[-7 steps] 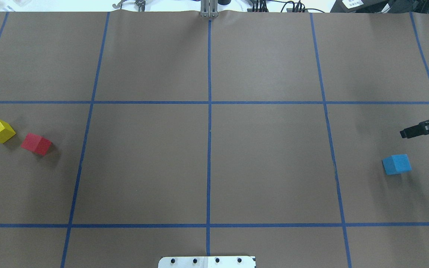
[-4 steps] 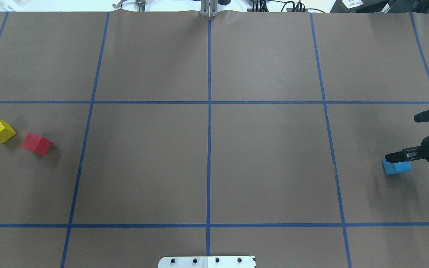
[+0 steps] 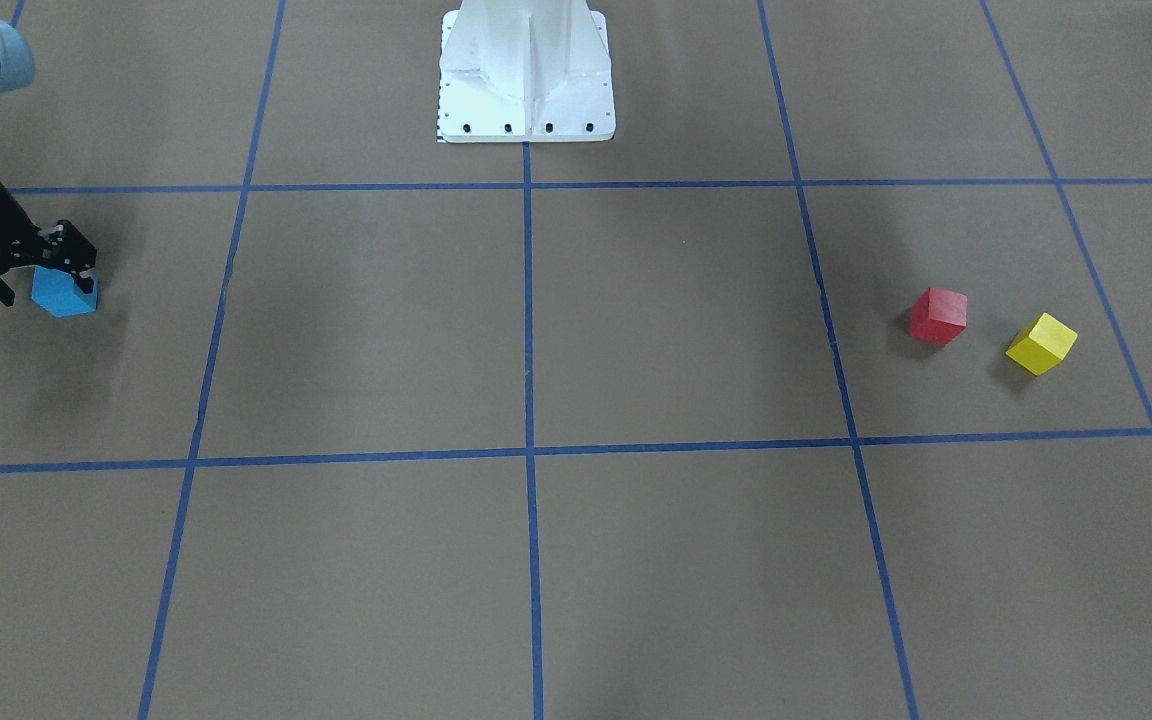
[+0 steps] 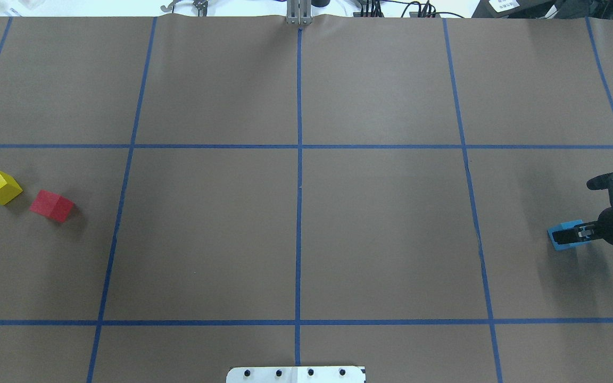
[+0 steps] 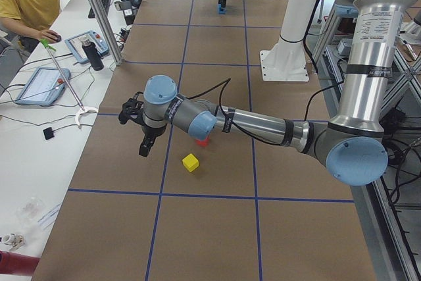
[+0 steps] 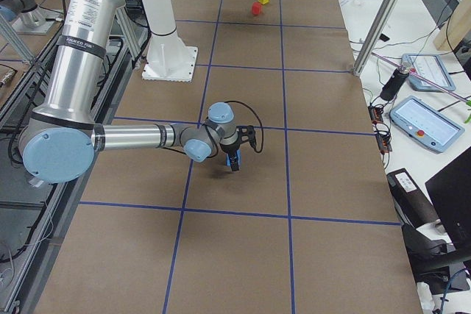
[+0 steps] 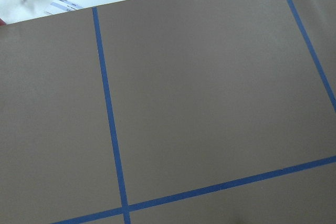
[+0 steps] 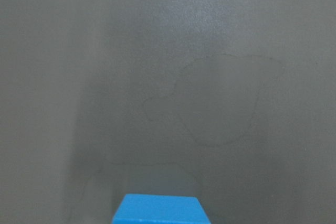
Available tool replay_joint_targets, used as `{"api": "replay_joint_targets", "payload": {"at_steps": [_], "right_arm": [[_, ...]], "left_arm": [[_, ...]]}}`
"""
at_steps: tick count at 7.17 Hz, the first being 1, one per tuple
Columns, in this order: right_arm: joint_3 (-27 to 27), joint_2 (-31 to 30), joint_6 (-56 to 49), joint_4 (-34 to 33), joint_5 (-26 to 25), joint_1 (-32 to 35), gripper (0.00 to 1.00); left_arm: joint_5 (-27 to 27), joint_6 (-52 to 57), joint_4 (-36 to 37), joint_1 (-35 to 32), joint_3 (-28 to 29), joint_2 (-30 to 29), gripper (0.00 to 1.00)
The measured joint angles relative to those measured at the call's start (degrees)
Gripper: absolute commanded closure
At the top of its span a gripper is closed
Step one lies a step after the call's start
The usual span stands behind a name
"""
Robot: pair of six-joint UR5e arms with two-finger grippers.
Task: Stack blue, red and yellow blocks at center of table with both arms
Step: 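Lower the right gripper onto the blue cube and close it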
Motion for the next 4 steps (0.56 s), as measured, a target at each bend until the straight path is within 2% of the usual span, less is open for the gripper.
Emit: {"api": "replay_joint_targets", "payload": {"at_steps": [4], "right_arm": [[1.25,1.01,0.32,0.49,-0.26,-1.65,1.0]], "left_arm": [[-0.02,0.0,-0.67,-0.06,0.03,0.32,0.0]]}}
